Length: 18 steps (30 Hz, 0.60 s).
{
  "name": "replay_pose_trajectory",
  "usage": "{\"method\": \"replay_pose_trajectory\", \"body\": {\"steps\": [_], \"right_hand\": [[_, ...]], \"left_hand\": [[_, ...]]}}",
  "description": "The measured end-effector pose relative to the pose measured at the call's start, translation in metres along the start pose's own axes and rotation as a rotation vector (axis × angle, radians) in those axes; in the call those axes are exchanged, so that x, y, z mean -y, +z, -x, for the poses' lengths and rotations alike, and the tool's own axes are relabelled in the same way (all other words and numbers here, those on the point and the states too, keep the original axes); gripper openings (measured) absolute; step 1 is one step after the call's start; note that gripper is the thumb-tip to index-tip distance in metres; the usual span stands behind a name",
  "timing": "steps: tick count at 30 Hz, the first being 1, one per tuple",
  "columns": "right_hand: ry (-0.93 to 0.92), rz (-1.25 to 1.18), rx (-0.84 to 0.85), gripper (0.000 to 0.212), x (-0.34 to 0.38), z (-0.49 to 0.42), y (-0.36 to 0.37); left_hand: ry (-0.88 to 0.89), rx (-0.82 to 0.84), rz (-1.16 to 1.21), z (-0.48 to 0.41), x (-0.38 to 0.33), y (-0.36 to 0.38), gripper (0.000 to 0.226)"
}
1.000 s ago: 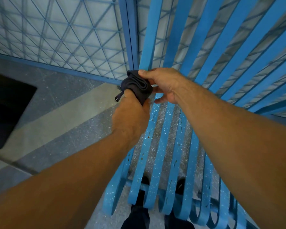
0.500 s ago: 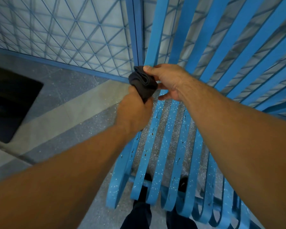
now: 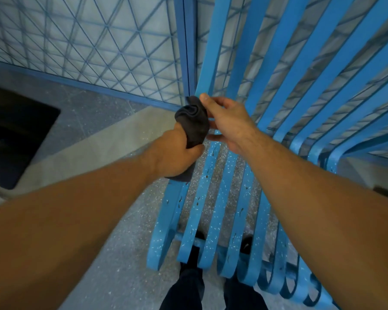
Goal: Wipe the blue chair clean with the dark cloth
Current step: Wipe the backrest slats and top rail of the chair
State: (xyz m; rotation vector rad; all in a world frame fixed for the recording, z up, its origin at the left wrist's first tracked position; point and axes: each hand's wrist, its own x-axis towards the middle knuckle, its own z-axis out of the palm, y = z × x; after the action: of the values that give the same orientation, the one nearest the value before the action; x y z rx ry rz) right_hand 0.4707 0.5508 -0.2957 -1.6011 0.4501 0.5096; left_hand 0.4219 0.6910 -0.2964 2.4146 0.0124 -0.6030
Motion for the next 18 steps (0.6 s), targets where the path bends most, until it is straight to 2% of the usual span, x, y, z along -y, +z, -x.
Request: {"method": "replay_pose_trajectory", "body": {"steps": [3, 6, 8, 10, 13, 15, 17, 18], "right_hand": [[0.06, -0.017, 0.04, 0.036, -0.003, 0.006, 0.004], [0.08, -0.001, 0.054, 0.034, -0.003, 0.011, 0.013], [0.072, 0.04, 0.055, 0.027, -0.003, 0.013, 0.017], [0.05, 0.071, 0.062, 0.024, -0.004, 0.015, 0.021], [0.073, 0.045, 0.054, 0.032, -0.009, 0.02, 0.026], [0.137, 0.012, 0.055, 0.038, -0.013, 0.023, 0.029], [0.2, -0.059, 0.06, 0.04, -0.019, 0.025, 0.031], [0.214, -0.091, 0.064, 0.04, -0.023, 0.025, 0.031]], "left_hand": [[-0.158, -0.287, 0.159, 0.02, -0.02, 0.029, 0.033], [-0.187, -0.409, -0.016, 0.039, -0.02, 0.044, 0.042], [-0.116, -0.366, -0.016, 0.053, -0.008, 0.047, 0.044], [-0.099, -0.251, 0.092, 0.062, 0.005, 0.041, 0.039], [-0.076, -0.004, 0.167, 0.053, 0.019, 0.023, 0.024], [-0.08, 0.103, 0.25, 0.043, 0.021, 0.014, 0.013], [-0.105, 0.092, 0.315, 0.04, 0.02, 0.017, 0.01], [-0.096, 0.033, 0.339, 0.042, 0.019, 0.021, 0.008]]}}
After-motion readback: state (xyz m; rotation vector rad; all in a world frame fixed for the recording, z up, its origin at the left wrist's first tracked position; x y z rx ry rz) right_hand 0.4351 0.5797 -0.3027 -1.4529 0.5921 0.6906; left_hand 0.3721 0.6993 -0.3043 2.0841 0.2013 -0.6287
